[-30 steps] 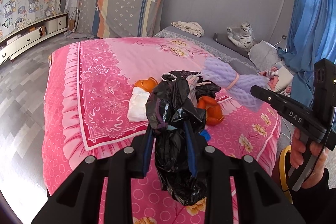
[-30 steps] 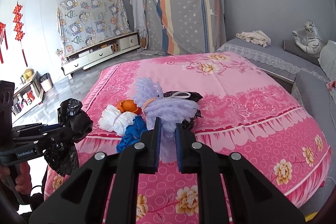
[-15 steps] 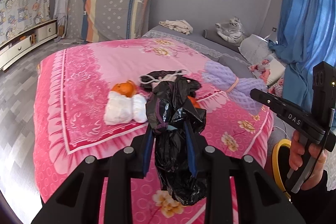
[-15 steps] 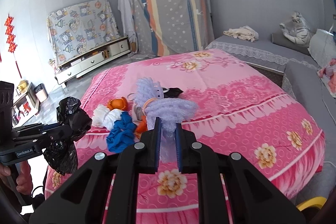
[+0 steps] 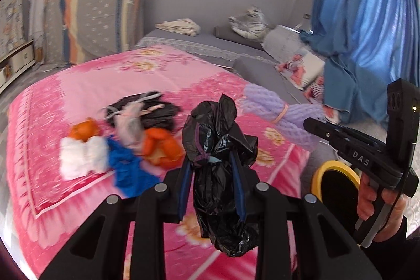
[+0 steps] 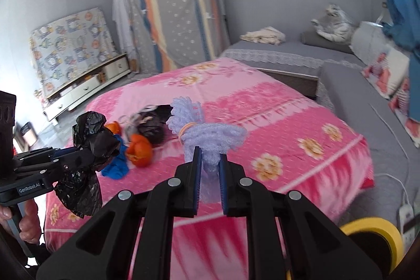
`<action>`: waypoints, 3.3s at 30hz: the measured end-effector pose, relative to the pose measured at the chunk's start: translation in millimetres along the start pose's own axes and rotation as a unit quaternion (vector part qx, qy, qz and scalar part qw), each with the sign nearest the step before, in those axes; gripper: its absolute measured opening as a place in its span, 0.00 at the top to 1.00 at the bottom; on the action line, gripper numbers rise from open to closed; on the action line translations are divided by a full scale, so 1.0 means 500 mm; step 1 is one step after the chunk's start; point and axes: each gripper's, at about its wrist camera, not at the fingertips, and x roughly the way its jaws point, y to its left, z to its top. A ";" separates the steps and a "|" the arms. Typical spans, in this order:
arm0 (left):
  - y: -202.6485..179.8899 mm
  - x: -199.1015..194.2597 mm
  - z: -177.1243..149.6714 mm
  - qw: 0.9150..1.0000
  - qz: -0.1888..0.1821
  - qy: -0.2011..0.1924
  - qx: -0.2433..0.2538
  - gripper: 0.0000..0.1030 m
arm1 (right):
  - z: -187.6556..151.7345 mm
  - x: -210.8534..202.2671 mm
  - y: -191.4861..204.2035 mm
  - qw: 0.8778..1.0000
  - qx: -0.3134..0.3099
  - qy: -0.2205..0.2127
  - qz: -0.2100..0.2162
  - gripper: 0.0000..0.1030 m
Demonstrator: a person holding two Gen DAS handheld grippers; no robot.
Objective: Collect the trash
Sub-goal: 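Carry the black bag and lavender net with both tools over the yellow bin, then open both tools to drop the black bag and net into the bin, then move both open tools back to the trash pile on the bed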
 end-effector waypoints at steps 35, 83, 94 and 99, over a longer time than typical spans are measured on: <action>-0.470 0.204 -0.018 0.958 -0.196 0.109 0.181 0.74 | -0.200 -0.286 -0.366 0.940 0.176 0.019 -0.292 0.89; -0.361 0.212 -0.008 0.976 -0.132 0.116 0.129 0.32 | -0.164 -0.216 -0.322 0.963 0.132 0.057 -0.230 0.49; -0.183 0.111 0.055 0.994 -0.058 0.053 0.078 0.32 | -0.067 -0.105 -0.159 0.990 0.047 0.048 -0.124 0.48; -0.089 0.074 0.053 0.998 -0.003 0.036 0.057 0.32 | -0.046 -0.060 -0.095 0.995 0.021 0.053 -0.077 0.46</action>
